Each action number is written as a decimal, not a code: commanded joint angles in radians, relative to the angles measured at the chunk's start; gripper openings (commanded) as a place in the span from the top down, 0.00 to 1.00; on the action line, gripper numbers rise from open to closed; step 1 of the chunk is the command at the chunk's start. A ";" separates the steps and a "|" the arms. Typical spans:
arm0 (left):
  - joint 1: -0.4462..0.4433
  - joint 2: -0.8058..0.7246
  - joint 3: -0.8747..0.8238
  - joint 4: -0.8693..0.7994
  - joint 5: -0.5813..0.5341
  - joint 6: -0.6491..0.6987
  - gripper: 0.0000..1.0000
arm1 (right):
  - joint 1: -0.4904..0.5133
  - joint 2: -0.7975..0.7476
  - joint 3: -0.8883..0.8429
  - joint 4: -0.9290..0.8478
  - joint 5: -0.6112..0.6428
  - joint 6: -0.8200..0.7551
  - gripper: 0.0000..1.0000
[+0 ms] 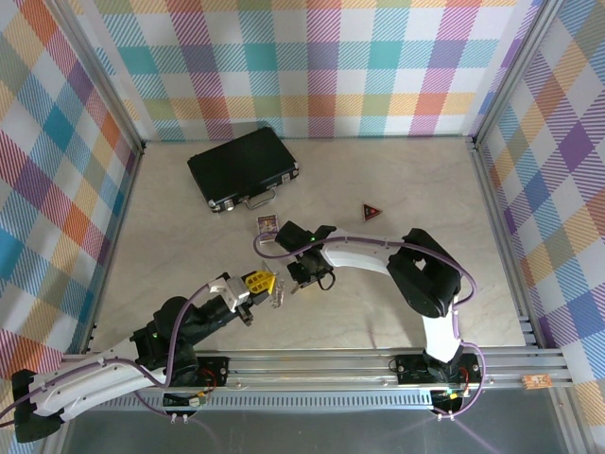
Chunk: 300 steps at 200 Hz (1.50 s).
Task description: Put the keys on the keyring
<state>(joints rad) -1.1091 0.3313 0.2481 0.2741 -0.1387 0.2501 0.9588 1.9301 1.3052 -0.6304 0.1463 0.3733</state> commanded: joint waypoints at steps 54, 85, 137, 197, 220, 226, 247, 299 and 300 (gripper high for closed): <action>-0.005 -0.010 0.040 0.045 0.053 -0.019 1.00 | 0.007 -0.147 -0.103 -0.117 -0.030 -0.079 0.84; -0.005 -0.007 0.042 0.040 0.057 -0.018 1.00 | 0.007 -0.148 -0.120 -0.189 0.002 -0.124 0.85; -0.005 0.031 0.045 0.051 0.061 -0.014 1.00 | -0.004 -0.180 -0.153 -0.230 -0.005 -0.137 0.86; -0.005 0.001 0.022 0.057 0.076 -0.025 1.00 | -0.044 -0.240 -0.142 -0.231 -0.075 -0.086 0.69; -0.005 -0.045 -0.001 0.058 0.059 -0.033 1.00 | -0.055 -0.279 -0.155 -0.120 -0.214 0.034 0.58; -0.005 -0.056 -0.007 0.059 0.048 -0.036 1.00 | -0.055 -0.279 -0.161 -0.077 -0.259 0.077 0.57; -0.005 -0.096 -0.023 0.041 0.026 -0.038 1.00 | -0.045 -0.257 -0.171 0.033 -0.320 0.195 0.55; -0.005 -0.216 -0.042 -0.019 -0.016 -0.014 1.00 | -0.028 -0.184 -0.154 0.098 -0.232 0.327 0.61; -0.005 -0.219 -0.042 -0.020 -0.016 -0.014 1.00 | -0.028 -0.182 -0.154 0.098 -0.230 0.327 0.61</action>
<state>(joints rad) -1.1095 0.1650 0.2100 0.2470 -0.1242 0.2279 0.9237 1.7134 1.1545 -0.5838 -0.0986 0.5983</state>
